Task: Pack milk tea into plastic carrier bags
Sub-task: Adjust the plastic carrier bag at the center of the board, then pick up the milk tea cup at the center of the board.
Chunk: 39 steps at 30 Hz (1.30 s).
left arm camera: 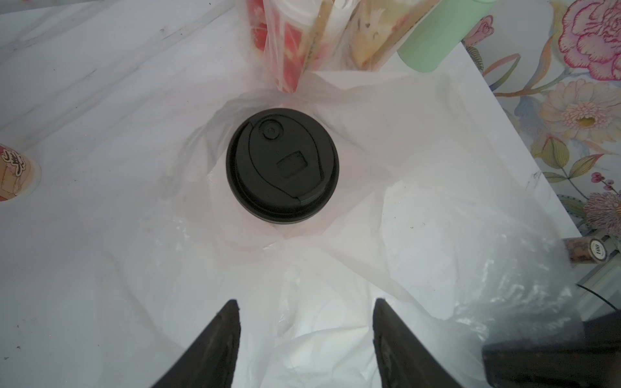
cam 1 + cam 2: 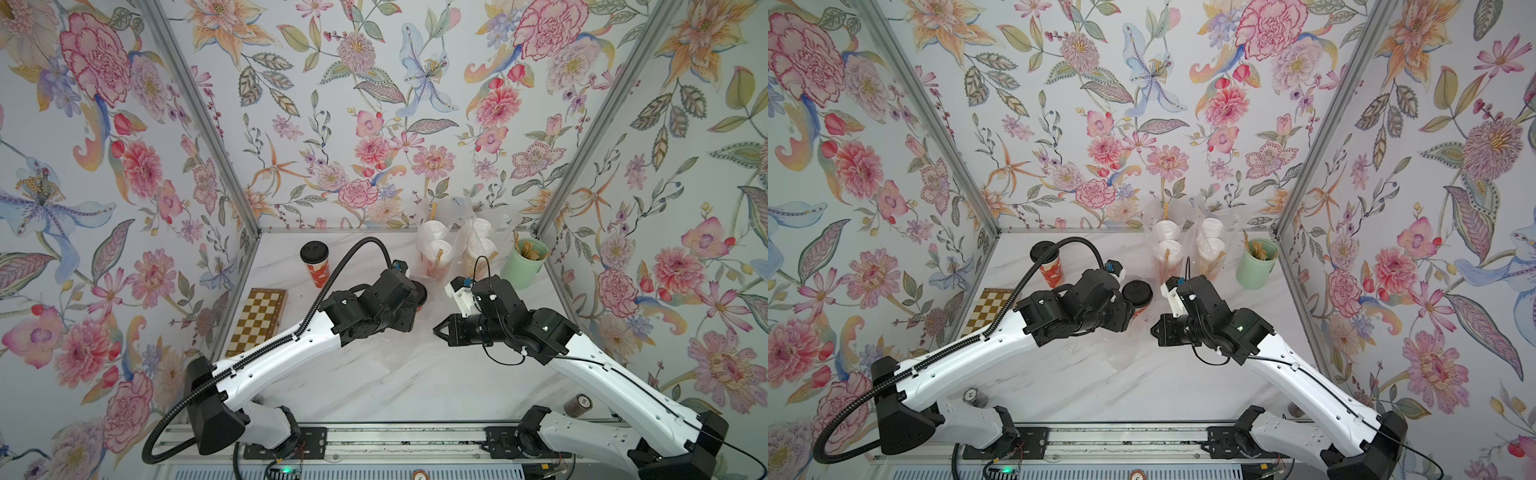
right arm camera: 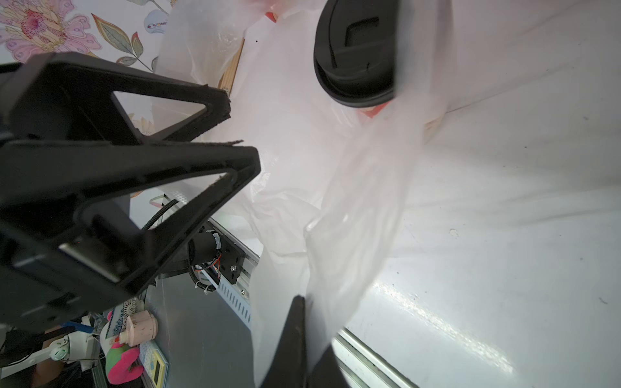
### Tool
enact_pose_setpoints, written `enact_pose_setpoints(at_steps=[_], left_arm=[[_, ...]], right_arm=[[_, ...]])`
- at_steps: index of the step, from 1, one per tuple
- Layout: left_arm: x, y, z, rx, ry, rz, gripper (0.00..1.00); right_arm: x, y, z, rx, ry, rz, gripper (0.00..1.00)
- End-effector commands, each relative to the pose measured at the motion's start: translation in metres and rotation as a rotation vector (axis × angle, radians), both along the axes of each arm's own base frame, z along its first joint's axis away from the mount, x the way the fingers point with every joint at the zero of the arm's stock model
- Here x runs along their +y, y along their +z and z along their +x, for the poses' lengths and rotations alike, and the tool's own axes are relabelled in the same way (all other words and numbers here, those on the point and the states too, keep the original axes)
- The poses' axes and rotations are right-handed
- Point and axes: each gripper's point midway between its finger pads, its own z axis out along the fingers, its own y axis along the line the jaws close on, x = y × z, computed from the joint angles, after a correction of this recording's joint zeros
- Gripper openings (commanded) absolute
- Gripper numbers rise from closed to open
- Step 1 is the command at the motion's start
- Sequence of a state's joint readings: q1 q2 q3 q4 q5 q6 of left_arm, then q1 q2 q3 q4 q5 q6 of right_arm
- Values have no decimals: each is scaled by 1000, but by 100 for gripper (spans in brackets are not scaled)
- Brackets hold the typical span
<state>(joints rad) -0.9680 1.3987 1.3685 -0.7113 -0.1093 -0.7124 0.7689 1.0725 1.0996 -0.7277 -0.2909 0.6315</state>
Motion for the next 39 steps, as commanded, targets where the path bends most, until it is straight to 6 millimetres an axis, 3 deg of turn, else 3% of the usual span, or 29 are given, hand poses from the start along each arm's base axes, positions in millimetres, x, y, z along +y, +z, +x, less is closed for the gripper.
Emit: enact_pose_setpoints(at_steps=[1,7,11,17,22,28,33,39], left_arm=[[5,27,3,-62,27,-42,65],[24,60,25,-175,114,-69,68],[42,63,44,-205,167,-51,69],[92,62,78,-240,293,38,73],[149,69,109,-275,427,84,74],[215,60,142,-264,564,142,76],[253,50,165,-241,633,208,80],[269,33,194,-200,634,228,84]], right_arm=[[-2,2,-1,-2,24,-24,5],[1,2,-3,3,35,-20,6],[1,2,-2,1,33,-22,7],[2,0,-2,7,35,-27,7],[3,0,-1,8,37,-28,7],[3,1,-1,3,38,-27,7],[3,1,-1,2,36,-29,7],[3,1,0,3,35,-30,7]])
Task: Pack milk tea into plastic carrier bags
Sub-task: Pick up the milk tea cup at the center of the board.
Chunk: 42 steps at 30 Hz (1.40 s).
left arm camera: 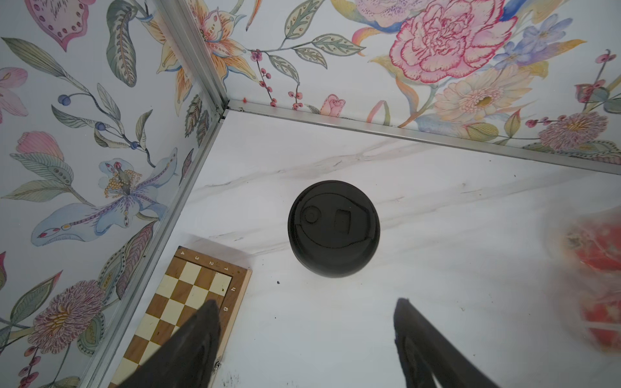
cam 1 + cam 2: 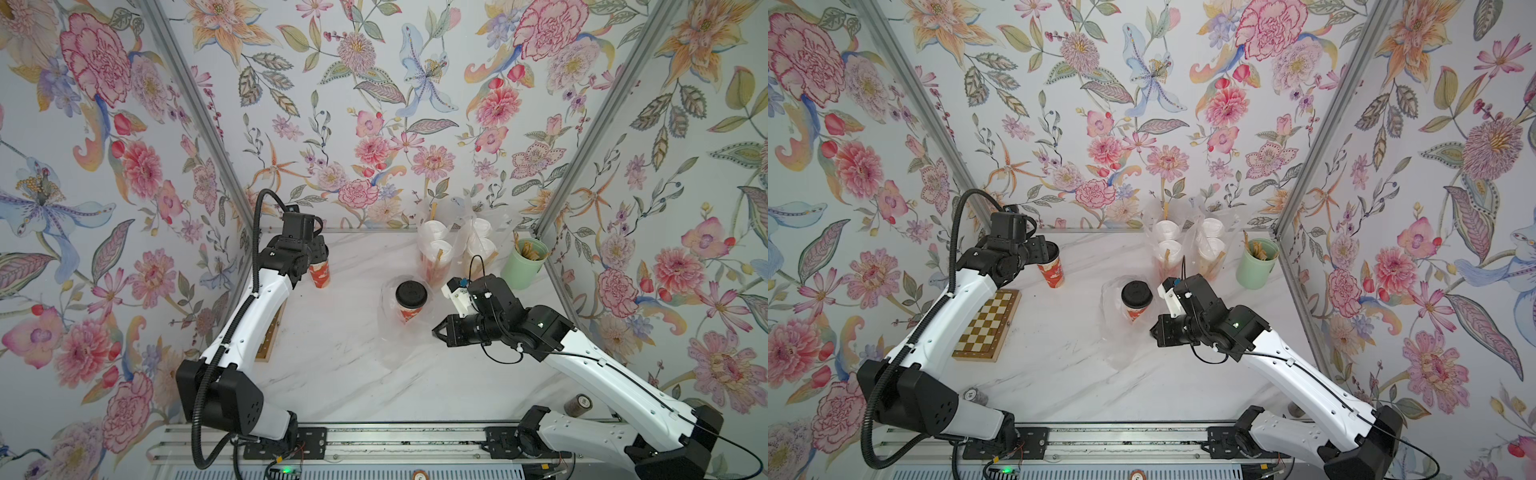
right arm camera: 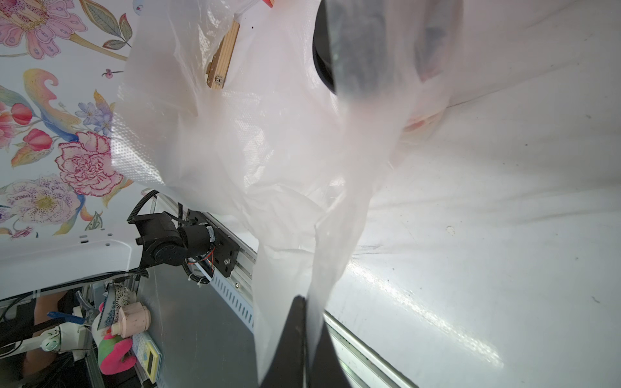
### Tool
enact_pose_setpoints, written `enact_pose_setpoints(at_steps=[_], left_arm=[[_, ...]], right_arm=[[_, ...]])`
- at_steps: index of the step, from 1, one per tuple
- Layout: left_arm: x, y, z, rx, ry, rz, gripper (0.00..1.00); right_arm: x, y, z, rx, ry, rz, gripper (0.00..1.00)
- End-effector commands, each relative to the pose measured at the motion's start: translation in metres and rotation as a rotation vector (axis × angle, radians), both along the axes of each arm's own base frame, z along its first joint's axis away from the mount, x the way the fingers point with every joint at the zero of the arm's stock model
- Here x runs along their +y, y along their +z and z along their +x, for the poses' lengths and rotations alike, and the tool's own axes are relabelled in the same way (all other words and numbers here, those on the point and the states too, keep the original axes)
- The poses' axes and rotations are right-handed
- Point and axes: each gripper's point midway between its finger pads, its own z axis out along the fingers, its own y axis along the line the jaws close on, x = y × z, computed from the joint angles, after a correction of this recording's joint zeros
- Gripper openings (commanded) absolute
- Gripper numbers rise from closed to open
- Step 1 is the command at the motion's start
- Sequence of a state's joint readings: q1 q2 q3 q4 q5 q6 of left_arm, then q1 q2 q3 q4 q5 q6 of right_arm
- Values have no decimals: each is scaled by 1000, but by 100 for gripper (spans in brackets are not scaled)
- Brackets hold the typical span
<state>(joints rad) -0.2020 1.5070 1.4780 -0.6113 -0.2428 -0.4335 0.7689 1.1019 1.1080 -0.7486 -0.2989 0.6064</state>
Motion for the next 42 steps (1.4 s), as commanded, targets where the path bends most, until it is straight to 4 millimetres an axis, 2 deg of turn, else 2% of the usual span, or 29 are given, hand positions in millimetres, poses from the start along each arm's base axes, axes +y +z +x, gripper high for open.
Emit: enact_pose_setpoints(at_steps=[1,3,7,11,15,19,25,36,42], left_arm=[[-2,7,17,-13,-47,3,84],[-6,-7,29,23,-69,3,86],[-7,-19,46,76,-88,20,87],[-10,-31,59,114,-101,19,89],[-4,-41,66,136,-83,23,91],[2,-49,71,151,-78,-5,90],[-6,-60,74,170,-118,-50,87],[-7,-81,74,215,-127,-66,85],[-7,-89,73,227,-124,-68,81]], right_arm=[[2,10,1,-15,11,4,7],[2,9,1,-16,13,1,7],[3,9,1,-17,17,0,7],[2,10,2,-21,16,1,7],[2,9,2,-21,15,-2,7],[2,12,3,-26,15,4,7],[2,11,3,-23,15,2,7],[2,12,2,-24,12,4,7],[1,10,1,-21,13,3,7]])
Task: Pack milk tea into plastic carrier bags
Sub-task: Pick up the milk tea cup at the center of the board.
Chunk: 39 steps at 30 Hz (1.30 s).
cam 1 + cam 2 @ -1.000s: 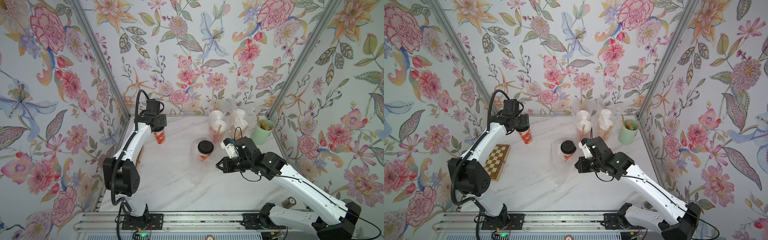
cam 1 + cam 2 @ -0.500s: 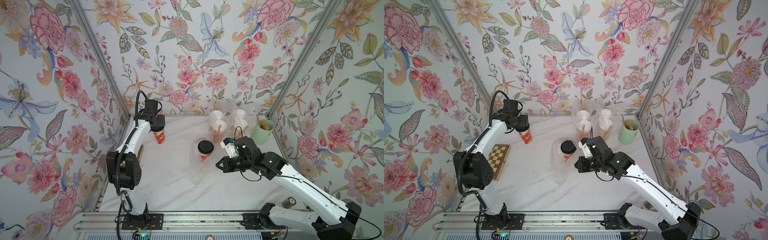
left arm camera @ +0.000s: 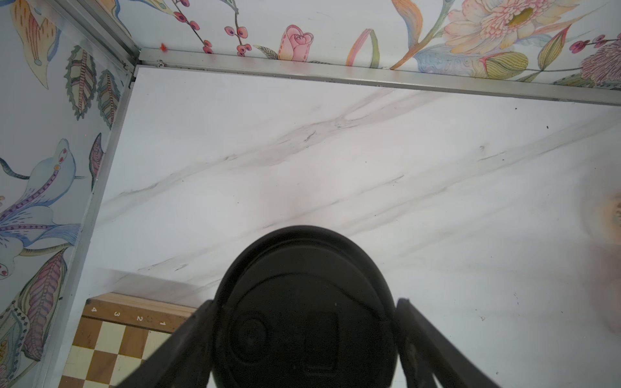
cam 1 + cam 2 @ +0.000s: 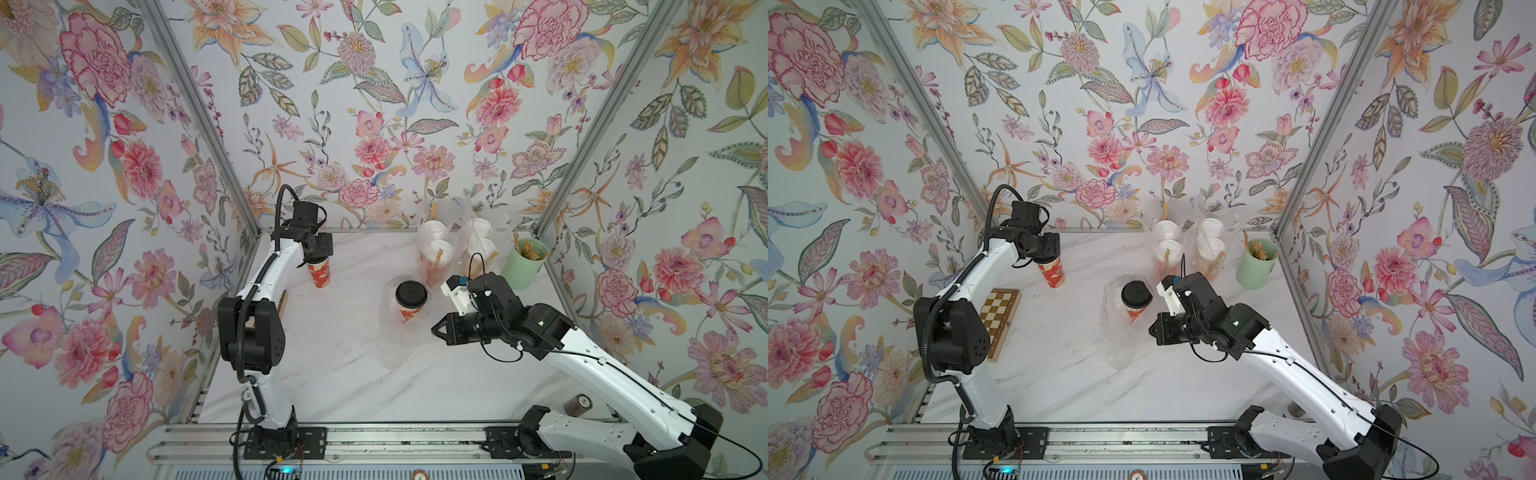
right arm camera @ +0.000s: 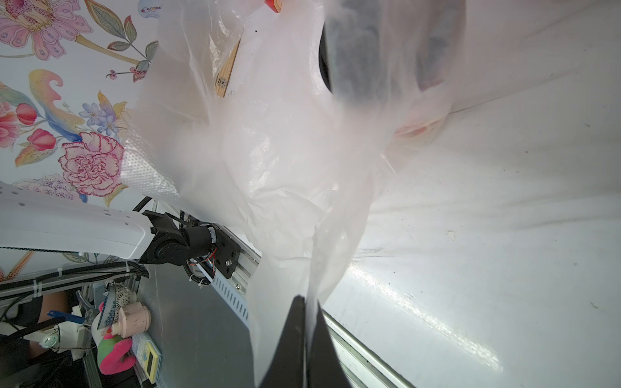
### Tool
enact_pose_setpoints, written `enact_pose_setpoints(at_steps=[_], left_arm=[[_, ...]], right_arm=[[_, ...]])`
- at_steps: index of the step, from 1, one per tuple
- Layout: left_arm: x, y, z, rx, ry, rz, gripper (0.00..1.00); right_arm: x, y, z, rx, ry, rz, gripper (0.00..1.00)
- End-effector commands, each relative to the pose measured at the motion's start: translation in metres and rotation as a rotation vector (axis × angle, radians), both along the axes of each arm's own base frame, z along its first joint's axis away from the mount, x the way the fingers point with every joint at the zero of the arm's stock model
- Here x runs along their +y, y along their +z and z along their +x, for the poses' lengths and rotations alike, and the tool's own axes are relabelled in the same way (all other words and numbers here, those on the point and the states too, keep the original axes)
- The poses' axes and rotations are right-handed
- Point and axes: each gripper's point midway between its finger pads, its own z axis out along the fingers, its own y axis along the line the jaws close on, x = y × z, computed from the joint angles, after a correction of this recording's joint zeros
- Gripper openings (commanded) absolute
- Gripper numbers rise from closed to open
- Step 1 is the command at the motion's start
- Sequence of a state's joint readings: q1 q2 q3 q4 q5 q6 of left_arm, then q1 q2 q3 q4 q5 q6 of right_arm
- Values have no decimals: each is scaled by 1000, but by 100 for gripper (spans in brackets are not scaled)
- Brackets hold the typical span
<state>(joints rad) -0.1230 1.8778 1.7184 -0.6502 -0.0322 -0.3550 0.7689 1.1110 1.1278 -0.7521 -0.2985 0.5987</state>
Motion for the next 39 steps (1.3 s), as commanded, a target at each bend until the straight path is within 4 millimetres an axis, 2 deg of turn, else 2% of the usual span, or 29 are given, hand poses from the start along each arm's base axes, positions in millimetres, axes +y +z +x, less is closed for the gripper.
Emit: enact_pose_setpoints(at_steps=[1,13,19,31,39], left_arm=[[4,-11,-2,30,-1,2,81],[9,-13,-4,26,20,20,84],[7,-25,-4,49,14,15,84],[3,-34,-7,64,1,-1,74],[2,-44,-17,71,3,-9,77]], right_arm=[[-1,6,-1,-11,8,1,7],[-2,4,-1,-8,3,-4,7],[-1,4,-1,-8,5,-4,7],[-2,4,-1,-8,2,-4,6],[-2,4,0,-9,-1,-5,6]])
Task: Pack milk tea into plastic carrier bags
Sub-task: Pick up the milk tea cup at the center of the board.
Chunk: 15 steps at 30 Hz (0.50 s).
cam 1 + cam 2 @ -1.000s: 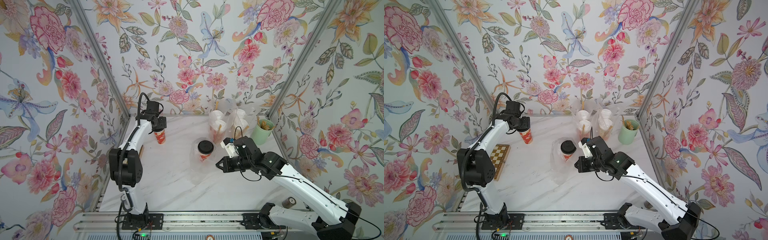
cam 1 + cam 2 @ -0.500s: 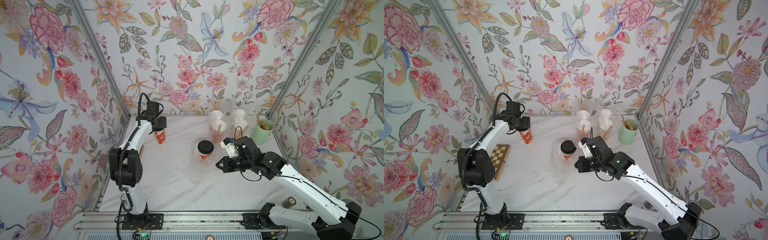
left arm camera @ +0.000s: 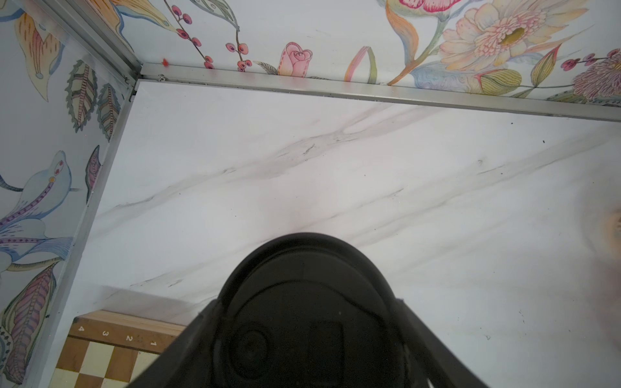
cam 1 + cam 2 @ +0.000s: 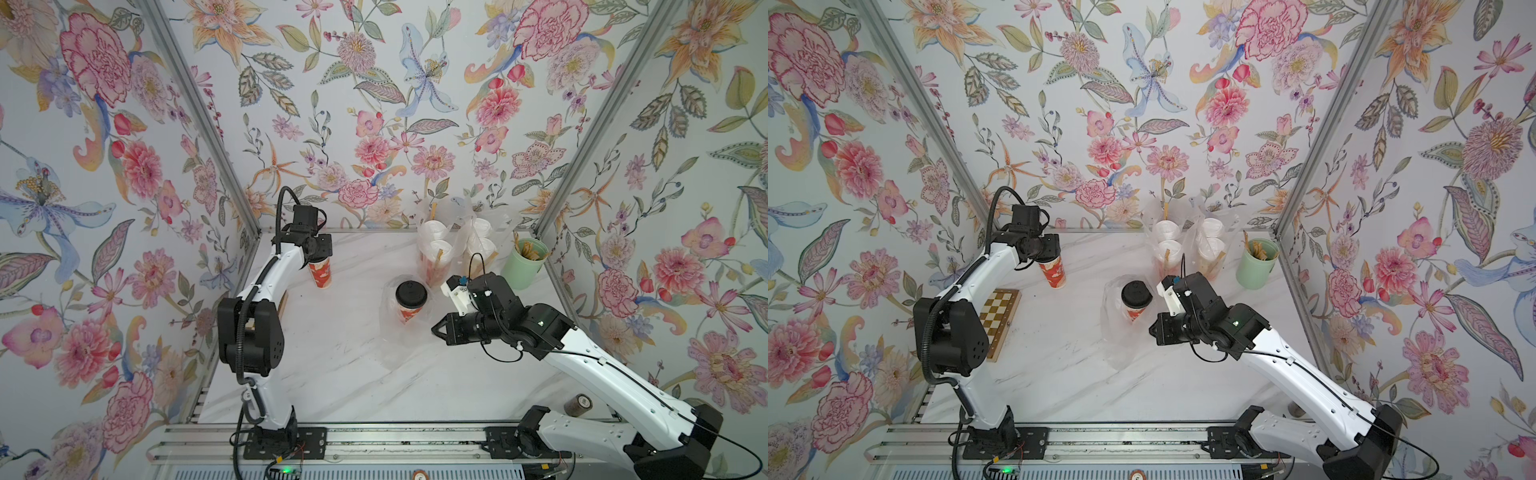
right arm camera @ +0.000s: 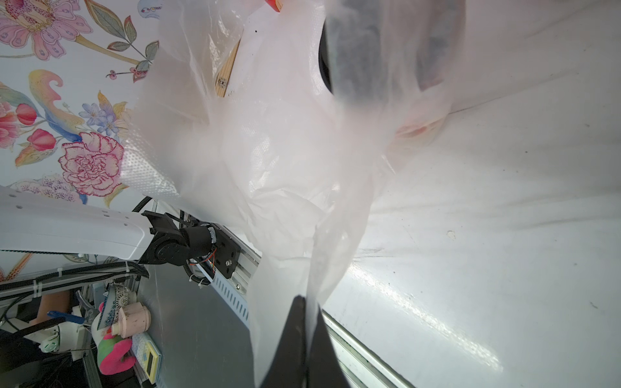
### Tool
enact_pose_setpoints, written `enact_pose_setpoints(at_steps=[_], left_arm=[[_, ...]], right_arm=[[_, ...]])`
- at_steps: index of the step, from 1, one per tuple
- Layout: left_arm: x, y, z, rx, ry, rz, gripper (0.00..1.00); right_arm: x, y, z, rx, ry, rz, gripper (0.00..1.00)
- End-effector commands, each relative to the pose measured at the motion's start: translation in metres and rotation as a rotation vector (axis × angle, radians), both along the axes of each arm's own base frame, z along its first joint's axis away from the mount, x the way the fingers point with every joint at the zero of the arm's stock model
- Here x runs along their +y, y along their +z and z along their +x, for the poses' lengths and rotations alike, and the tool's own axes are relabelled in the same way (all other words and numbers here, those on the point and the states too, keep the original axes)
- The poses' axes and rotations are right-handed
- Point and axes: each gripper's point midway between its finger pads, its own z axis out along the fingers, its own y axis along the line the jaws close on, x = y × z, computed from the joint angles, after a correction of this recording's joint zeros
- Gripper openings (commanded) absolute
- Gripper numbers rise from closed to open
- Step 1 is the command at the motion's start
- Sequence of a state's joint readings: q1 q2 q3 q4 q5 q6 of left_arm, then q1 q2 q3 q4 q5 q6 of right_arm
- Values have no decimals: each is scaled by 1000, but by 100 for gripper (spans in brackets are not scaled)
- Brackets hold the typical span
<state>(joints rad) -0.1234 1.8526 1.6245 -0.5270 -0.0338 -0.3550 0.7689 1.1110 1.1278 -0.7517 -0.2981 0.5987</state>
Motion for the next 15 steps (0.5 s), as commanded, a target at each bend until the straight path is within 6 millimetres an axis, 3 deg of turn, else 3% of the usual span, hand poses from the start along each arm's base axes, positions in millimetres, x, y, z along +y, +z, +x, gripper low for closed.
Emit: enact_pose_setpoints(at_steps=[1,7,15], left_arm=[[2,-37,-22,124,1,-4,76],[1,-27,-25,92,5,-1,71],[-5,14,-31,22,4,6,65]], right_arm=[[-2,4,-1,-8,1,-4,6],[-2,6,0,-15,-2,-1,6],[-2,6,0,-13,-5,-3,6]])
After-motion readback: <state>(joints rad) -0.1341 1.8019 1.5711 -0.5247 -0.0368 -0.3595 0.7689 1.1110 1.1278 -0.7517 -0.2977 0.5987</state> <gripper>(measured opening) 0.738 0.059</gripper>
